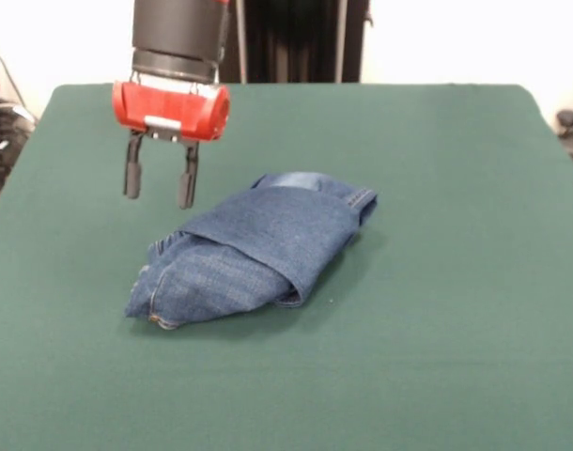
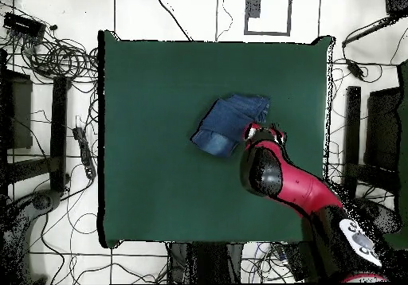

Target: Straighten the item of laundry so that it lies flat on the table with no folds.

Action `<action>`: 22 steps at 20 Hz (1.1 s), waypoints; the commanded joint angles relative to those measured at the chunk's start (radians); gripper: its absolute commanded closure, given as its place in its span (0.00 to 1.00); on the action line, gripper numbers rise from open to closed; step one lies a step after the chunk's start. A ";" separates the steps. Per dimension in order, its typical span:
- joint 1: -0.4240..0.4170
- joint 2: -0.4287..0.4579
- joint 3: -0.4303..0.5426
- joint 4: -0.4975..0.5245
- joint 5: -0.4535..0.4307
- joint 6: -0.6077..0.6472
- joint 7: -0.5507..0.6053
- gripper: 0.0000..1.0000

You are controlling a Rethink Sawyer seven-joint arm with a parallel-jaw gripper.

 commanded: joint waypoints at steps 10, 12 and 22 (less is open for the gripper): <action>-0.053 0.175 0.225 -0.009 -0.031 -0.180 0.280 0.00; -0.085 0.191 0.264 -0.006 -0.074 -0.237 0.293 0.00; -0.132 0.232 0.321 0.017 -0.088 -0.353 0.345 0.00</action>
